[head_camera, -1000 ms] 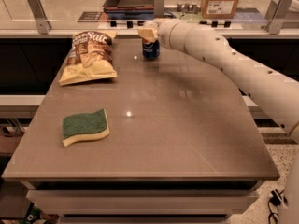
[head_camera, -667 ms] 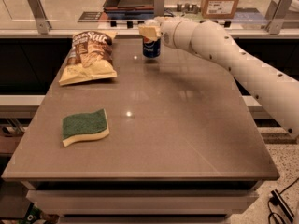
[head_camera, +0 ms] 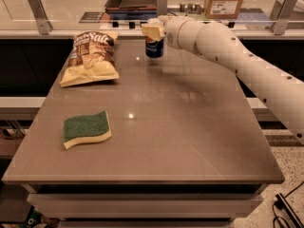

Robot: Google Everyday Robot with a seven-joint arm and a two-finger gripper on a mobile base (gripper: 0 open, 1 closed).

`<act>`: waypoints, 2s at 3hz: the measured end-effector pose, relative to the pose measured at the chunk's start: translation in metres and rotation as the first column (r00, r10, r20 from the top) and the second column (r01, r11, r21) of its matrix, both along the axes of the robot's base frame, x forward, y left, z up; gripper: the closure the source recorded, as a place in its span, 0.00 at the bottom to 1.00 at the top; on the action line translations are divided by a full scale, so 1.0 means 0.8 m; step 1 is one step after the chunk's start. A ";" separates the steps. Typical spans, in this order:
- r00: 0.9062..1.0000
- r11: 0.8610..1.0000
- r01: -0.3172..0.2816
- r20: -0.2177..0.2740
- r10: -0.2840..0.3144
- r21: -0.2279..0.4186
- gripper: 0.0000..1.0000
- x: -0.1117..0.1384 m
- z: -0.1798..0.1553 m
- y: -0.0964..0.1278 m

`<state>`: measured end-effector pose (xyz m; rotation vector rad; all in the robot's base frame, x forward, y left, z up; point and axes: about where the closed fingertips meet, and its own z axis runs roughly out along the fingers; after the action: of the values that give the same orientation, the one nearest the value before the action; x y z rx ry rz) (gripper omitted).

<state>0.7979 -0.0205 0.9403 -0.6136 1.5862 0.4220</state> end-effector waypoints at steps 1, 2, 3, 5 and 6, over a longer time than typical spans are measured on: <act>1.000 1.000 0.001 0.013 -0.001 0.009 1.00 0.002 0.000 0.001; 1.000 1.000 0.003 0.020 -0.003 0.019 1.00 0.005 -0.002 0.001; 1.000 1.000 0.004 0.020 -0.005 0.031 1.00 0.007 -0.007 0.001; 1.000 1.000 0.001 -0.002 -0.001 0.011 1.00 0.008 -0.013 0.005; 0.998 0.998 -0.011 -0.059 0.008 -0.056 1.00 0.010 -0.029 0.017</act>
Offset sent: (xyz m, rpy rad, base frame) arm 0.0062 -0.0039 -0.0025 0.0288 -0.0312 -0.0125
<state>0.8057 -0.0068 0.9170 -0.6571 1.6562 0.4071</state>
